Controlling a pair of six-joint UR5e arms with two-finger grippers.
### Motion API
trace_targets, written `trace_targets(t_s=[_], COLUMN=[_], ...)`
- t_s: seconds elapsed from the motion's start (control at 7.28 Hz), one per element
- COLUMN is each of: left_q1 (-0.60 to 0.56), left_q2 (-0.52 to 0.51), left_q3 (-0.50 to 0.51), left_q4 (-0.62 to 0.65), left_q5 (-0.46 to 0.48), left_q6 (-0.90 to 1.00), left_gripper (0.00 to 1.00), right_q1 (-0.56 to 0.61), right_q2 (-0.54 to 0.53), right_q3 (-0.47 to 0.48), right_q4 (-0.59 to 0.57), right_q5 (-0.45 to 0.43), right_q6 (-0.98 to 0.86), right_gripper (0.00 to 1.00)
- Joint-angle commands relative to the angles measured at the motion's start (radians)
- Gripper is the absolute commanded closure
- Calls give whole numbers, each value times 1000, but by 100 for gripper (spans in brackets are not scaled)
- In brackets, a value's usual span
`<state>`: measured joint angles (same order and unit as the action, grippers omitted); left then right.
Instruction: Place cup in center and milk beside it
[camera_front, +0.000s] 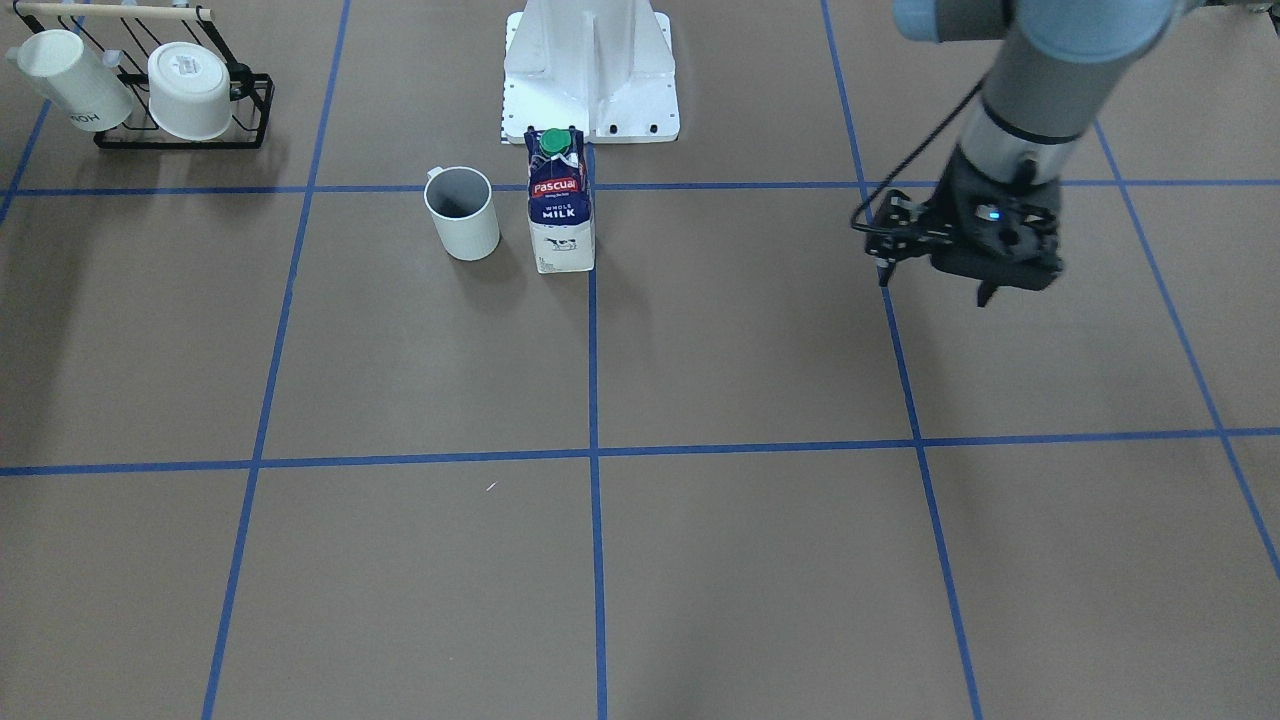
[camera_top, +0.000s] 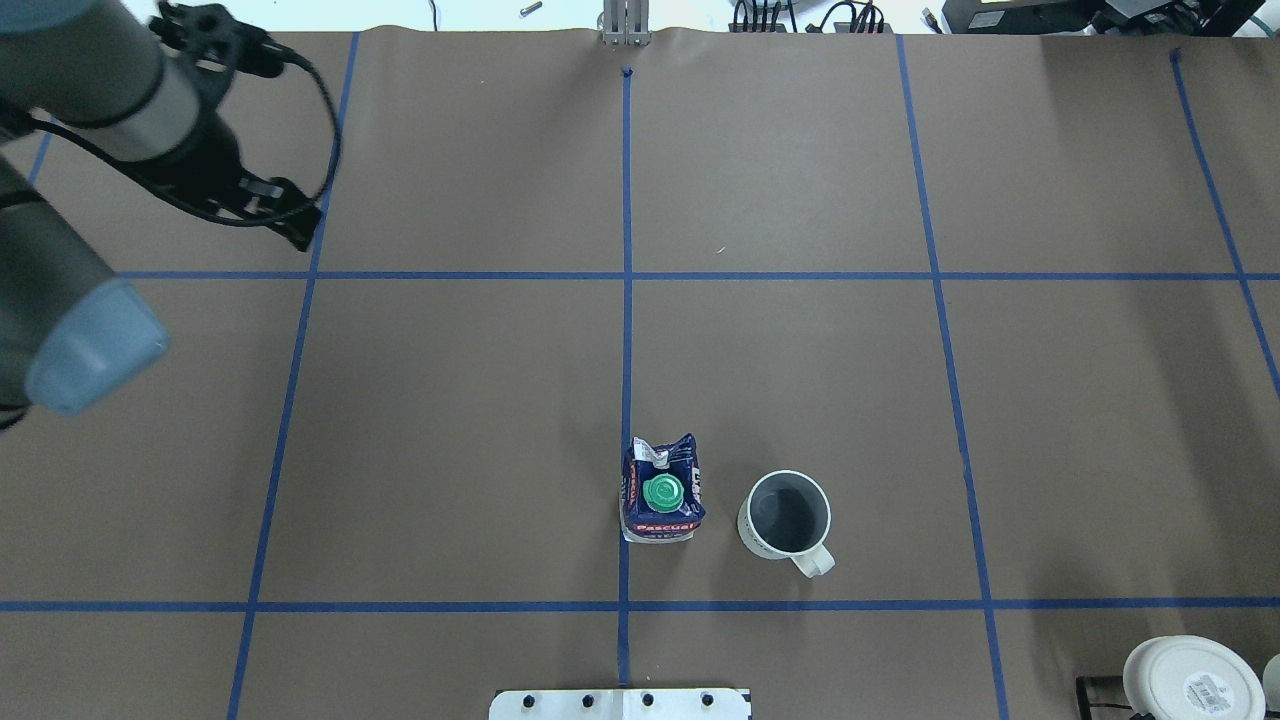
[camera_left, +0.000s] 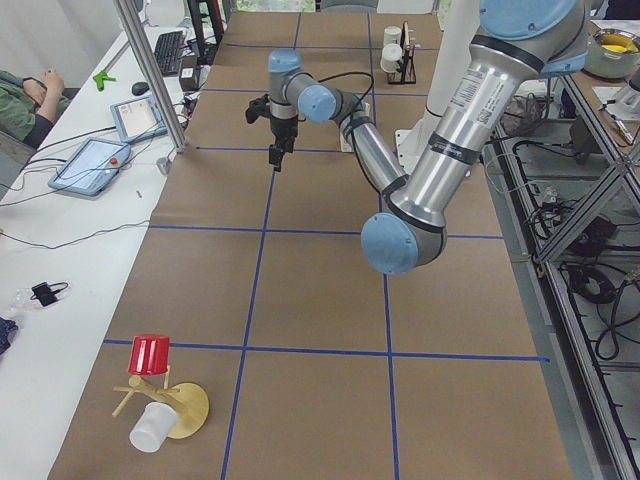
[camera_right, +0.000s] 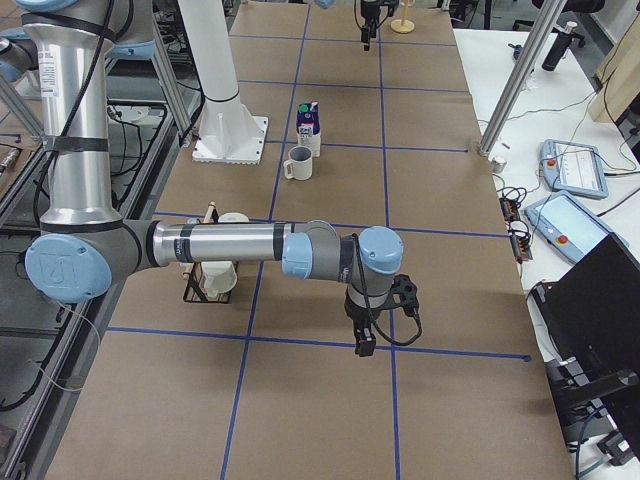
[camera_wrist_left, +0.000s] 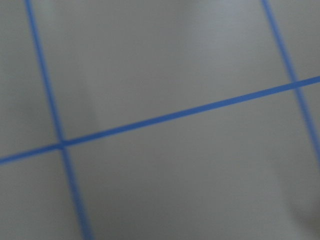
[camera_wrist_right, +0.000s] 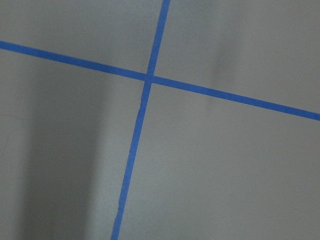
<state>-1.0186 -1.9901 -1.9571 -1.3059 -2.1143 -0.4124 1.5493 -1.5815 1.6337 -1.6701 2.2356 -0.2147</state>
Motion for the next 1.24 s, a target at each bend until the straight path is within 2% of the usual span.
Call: trace_targets(t_s=[0.0, 0.14, 0.27, 0.41, 0.55, 0.69, 1.1], left_q1=[-290, -366, -429, -499, -524, -549, -554], left_q2=[202, 273, 301, 333, 421, 445, 470], left_q3=[77, 178, 290, 335, 317, 316, 282], left_q4=[-16, -59, -109, -186, -267, -268, -282], left_q5=[-132, -145, -144, -145, -162, -218, -222], left_q6=[339, 488, 576, 637, 636, 621, 627], left_gripper=[1, 1, 1, 1, 1, 1, 1], right_q1=[0, 2, 2, 2, 2, 2, 0], right_q2=[0, -2, -5, -3, -3, -3, -6], right_q3=[-15, -15, -15, -15, -14, -14, -12], right_q4=[0, 1, 1, 1, 1, 1, 1], right_q5=[-1, -1, -2, -7, -7, -7, -1], right_q6=[-2, -2, -3, -3, -3, -5, 1], right_gripper=[0, 0, 0, 0, 0, 0, 0])
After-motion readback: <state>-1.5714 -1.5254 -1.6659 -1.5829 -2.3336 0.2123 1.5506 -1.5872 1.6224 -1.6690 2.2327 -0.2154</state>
